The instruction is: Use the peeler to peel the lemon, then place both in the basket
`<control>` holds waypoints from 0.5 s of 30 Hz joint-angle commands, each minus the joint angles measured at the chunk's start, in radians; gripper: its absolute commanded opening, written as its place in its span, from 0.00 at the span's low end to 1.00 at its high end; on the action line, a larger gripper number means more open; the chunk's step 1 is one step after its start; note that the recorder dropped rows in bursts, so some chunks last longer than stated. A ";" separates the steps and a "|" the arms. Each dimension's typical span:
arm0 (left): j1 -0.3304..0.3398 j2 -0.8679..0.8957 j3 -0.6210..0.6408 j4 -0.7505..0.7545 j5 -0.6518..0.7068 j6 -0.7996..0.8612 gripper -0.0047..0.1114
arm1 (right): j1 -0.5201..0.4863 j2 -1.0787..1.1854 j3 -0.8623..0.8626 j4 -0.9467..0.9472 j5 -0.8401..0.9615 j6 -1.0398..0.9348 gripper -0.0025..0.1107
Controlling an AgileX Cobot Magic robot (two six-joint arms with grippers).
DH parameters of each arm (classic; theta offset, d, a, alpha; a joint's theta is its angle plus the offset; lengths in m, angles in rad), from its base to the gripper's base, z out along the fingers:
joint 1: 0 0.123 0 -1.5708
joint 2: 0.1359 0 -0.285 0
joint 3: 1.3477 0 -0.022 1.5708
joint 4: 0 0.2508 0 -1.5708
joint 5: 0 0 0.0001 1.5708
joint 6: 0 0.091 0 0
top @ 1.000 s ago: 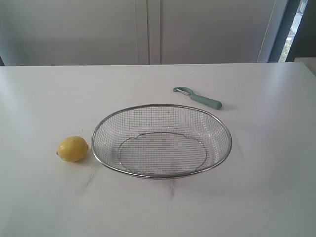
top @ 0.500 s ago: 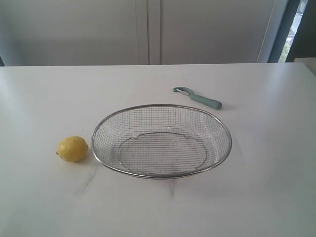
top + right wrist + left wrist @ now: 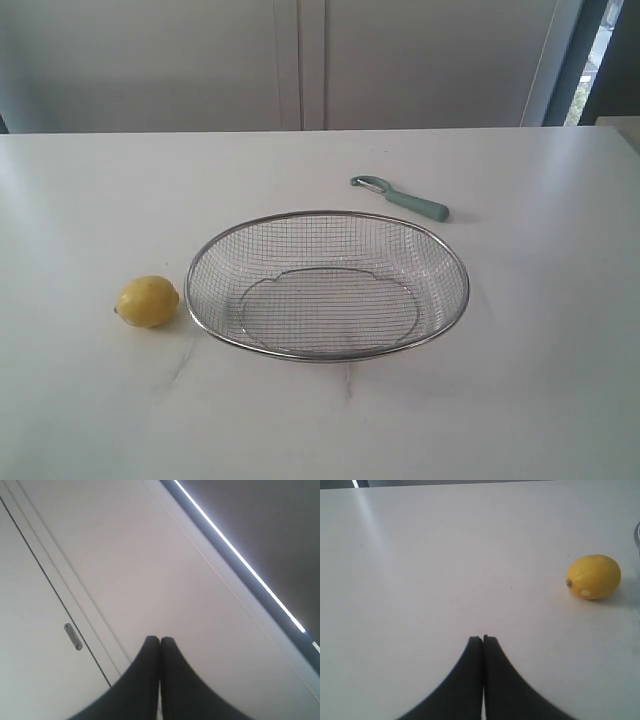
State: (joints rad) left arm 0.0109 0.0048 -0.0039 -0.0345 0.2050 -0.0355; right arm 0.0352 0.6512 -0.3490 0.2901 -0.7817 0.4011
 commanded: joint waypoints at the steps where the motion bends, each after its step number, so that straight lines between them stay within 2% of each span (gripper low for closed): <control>1: 0.001 -0.005 0.004 0.000 -0.001 -0.009 0.04 | 0.003 0.008 -0.041 -0.037 -0.004 -0.089 0.02; 5: 0.001 -0.005 0.004 0.000 -0.001 -0.009 0.04 | 0.003 0.031 -0.106 -0.105 0.015 -0.233 0.02; 9: 0.001 -0.005 0.004 0.000 -0.001 -0.009 0.04 | 0.003 0.060 -0.171 -0.195 0.079 -0.289 0.02; 12: 0.001 -0.005 0.004 0.000 -0.001 -0.009 0.04 | 0.003 0.090 -0.224 -0.269 0.188 -0.324 0.02; 15: 0.001 -0.005 0.004 0.000 -0.001 -0.009 0.04 | 0.003 0.132 -0.292 -0.317 0.385 -0.353 0.02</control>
State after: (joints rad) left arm 0.0109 0.0048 -0.0039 -0.0345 0.2050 -0.0355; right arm 0.0352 0.7472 -0.5869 0.0365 -0.5710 0.0867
